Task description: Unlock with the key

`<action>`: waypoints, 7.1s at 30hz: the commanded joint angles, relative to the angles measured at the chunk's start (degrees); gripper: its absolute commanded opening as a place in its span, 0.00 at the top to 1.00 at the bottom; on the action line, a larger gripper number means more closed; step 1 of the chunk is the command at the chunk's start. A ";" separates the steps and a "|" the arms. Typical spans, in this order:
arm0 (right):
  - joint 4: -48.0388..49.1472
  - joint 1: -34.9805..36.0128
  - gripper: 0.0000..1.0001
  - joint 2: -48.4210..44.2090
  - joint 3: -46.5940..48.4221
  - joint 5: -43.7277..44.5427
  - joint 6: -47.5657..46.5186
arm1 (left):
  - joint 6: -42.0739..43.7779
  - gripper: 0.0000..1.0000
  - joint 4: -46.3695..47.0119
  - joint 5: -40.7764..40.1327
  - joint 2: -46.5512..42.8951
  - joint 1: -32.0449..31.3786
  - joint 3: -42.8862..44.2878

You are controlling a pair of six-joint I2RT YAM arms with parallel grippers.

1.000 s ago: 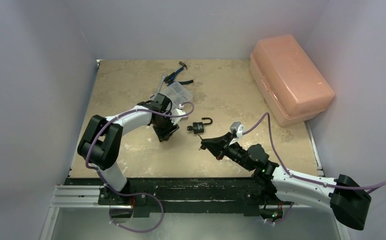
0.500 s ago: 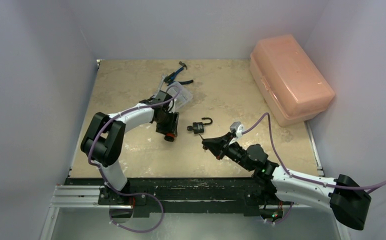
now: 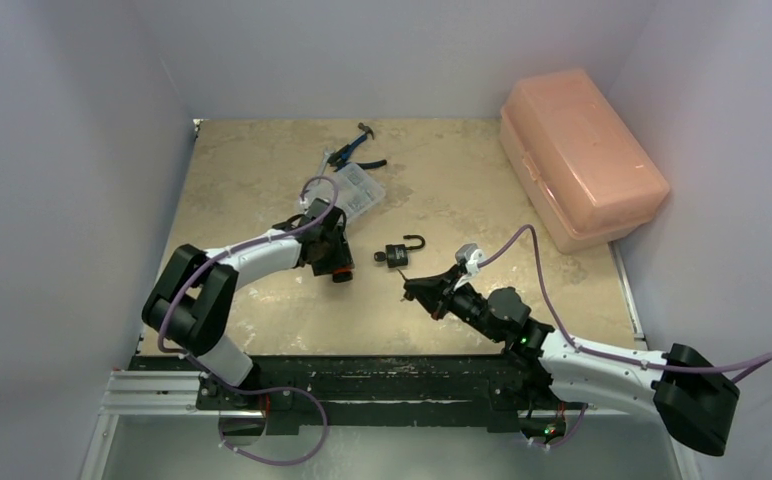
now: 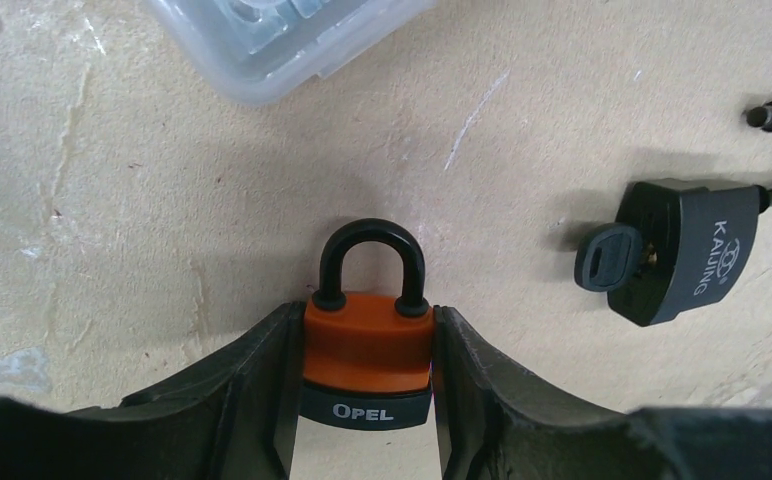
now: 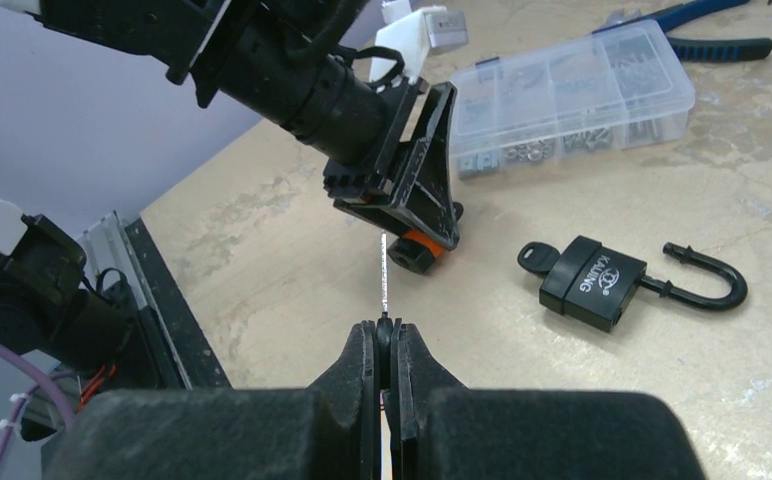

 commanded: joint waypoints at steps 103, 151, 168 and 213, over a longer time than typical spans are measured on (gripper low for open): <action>7.88 -6.72 0.32 8.84 10.69 -10.30 -12.06 | -6.54 1.00 6.99 -2.51 -41.55 -10.78 -9.10; 25.46 16.23 0.62 37.93 19.74 18.93 -44.35 | -14.47 1.00 3.79 -3.70 -41.47 -10.81 -7.47; 24.76 16.97 1.00 36.66 19.32 18.79 -43.53 | -13.03 0.89 5.06 -2.55 -42.09 -10.79 -8.49; -49.85 -2.18 0.32 55.40 58.58 -25.71 -42.94 | 24.62 0.47 -11.08 -18.83 -50.06 -10.75 -2.85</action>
